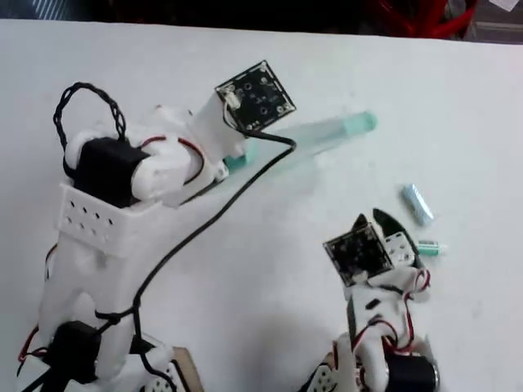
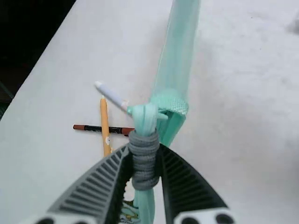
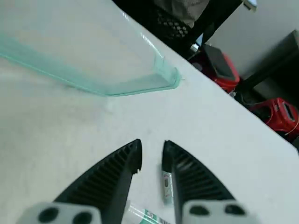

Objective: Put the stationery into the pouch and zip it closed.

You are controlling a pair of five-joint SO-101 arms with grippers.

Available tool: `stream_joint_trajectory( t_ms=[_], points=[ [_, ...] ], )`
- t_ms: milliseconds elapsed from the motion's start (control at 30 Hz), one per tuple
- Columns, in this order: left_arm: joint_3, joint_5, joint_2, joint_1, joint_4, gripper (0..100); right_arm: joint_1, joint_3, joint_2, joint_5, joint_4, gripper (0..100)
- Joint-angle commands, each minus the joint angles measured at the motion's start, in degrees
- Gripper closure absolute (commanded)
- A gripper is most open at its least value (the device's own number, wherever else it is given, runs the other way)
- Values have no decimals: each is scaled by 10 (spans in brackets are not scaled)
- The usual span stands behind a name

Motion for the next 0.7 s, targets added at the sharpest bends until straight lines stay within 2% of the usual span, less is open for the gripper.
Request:
stream_joint_trajectory(
  t_ms=[0, 100, 267, 400, 500, 667],
  points=[
    [-25, 11, -23, 4, 4, 977, -6, -60, 7, 36, 27, 819],
    [-23, 10, -46, 4, 4, 977, -32, -88, 8, 57, 41, 772],
    [-23, 4, -95, 22, 5, 978, -107, -99, 20, 66, 27, 769],
    [5, -73, -119, 22, 4, 978, -123, -99, 66, 62, -25, 769],
    [4, -132, -119, 16, -1, 978, -133, -99, 63, 62, -20, 769],
    [-89, -144, -87, 9, -6, 977, -167, -98, 1, 62, 41, 771]
  ],
)
